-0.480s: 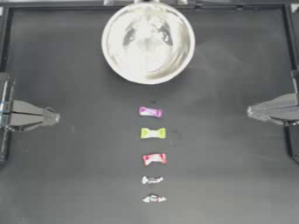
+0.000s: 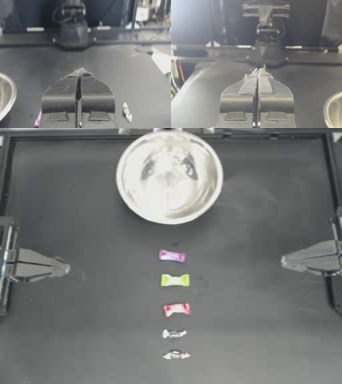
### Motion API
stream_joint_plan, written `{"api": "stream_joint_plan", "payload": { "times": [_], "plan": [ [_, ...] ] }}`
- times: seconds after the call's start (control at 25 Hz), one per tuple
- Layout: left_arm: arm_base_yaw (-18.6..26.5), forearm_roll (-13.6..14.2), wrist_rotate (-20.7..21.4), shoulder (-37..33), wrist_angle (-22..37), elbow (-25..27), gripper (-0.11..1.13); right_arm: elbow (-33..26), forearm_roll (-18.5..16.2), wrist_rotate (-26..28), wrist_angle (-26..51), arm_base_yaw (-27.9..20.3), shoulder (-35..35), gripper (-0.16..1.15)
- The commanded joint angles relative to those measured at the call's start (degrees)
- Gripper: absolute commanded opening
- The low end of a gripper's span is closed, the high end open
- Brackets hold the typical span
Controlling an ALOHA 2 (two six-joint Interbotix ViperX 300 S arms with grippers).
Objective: Put candies in bowl
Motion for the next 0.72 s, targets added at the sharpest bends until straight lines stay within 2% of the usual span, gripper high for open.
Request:
{"api": "stream_joint_plan", "payload": {
  "times": [0.04,0.16,0.2,0.24,0.32,0.4,0.6,0.72],
  "plan": [
    [0.09,-0.18,0.00,0.26,3.08,-2.72,0.48,-1.32,-2.55,0.18,-1.05,0.18,0.18,0.43],
    [0.79,-0.18,-0.09,0.53,6.15,-4.31,0.96,-1.32,-3.16,0.00,-1.49,0.18,0.18,0.74],
    [1.32,-0.18,0.00,0.79,7.12,-4.83,1.05,-1.32,-2.99,0.00,-1.49,0.18,0.18,0.82],
    [1.85,-0.18,0.00,0.97,8.26,-5.27,1.10,-1.32,-2.90,0.09,-1.58,0.09,0.18,0.91],
    [3.25,-0.18,0.00,1.49,11.78,-6.42,1.03,-1.32,-2.72,0.09,-1.58,0.09,0.18,1.02],
    [4.92,-0.18,-0.09,2.20,16.26,-8.00,0.98,-1.32,-2.72,0.09,-1.58,0.09,0.18,1.02],
    [10.72,-0.18,-0.88,9.67,29.71,-15.12,1.02,-1.41,-2.29,0.18,-1.32,-0.35,0.18,1.01],
    [12.39,0.53,-0.26,16.61,33.84,-19.86,1.02,-1.41,-1.76,0.18,-1.32,-0.35,0.18,1.01]
  ]
}}
